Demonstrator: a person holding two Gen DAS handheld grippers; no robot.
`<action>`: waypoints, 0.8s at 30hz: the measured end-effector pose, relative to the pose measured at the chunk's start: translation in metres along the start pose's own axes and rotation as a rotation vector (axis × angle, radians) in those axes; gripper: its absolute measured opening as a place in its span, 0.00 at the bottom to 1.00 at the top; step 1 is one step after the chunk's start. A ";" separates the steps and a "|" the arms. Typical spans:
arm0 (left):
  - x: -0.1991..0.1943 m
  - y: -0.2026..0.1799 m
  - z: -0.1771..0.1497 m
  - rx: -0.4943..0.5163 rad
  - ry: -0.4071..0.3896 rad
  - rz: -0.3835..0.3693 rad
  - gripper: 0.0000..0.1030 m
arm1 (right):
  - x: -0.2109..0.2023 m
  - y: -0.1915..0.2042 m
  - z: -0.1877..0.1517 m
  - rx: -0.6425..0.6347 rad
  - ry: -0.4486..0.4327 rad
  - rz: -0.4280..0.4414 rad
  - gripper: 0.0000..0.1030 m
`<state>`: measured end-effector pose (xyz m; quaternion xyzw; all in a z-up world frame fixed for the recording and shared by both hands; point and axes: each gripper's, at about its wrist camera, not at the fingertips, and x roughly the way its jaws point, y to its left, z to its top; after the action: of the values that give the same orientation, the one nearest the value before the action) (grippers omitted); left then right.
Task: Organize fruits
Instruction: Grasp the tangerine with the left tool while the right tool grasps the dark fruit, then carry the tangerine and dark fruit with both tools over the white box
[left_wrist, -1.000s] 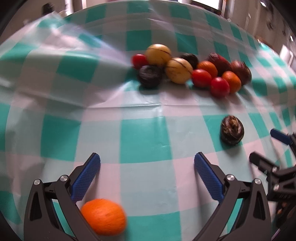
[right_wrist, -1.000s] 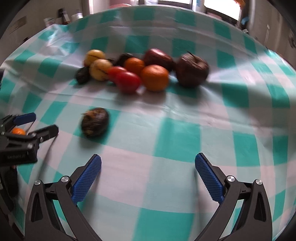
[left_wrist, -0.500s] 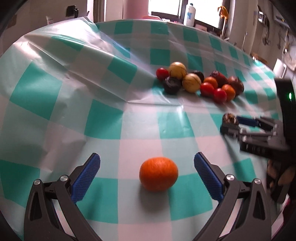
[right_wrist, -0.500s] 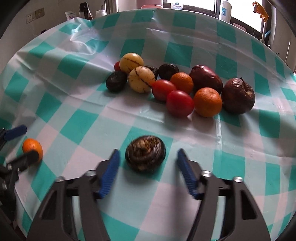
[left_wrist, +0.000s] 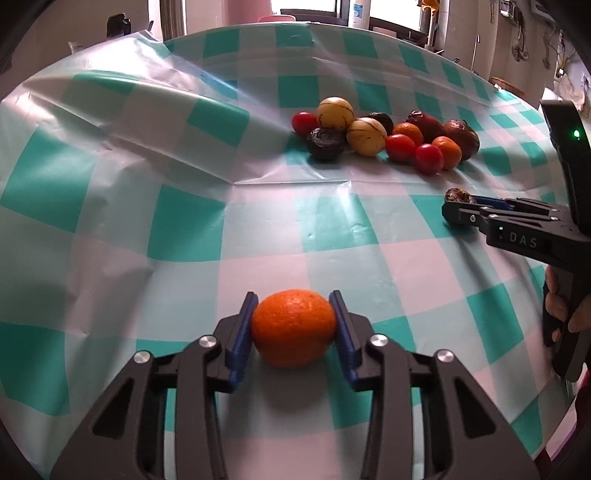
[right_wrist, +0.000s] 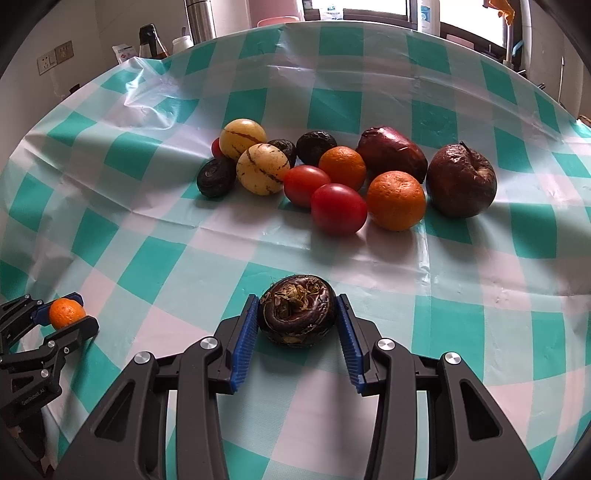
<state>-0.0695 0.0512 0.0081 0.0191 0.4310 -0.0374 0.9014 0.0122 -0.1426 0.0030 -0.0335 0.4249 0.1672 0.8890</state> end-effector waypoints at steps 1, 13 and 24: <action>0.000 0.000 0.000 -0.001 0.000 -0.002 0.38 | 0.000 0.000 0.000 -0.002 0.000 -0.004 0.41; 0.001 0.007 0.001 -0.047 -0.002 -0.021 0.37 | -0.013 -0.003 -0.003 0.016 -0.066 -0.007 0.41; -0.029 -0.030 -0.009 0.016 -0.065 0.003 0.38 | -0.097 -0.006 -0.048 0.080 -0.195 0.065 0.41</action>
<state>-0.0977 0.0231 0.0250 0.0256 0.4012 -0.0400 0.9147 -0.0781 -0.1837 0.0465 0.0319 0.3437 0.1812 0.9209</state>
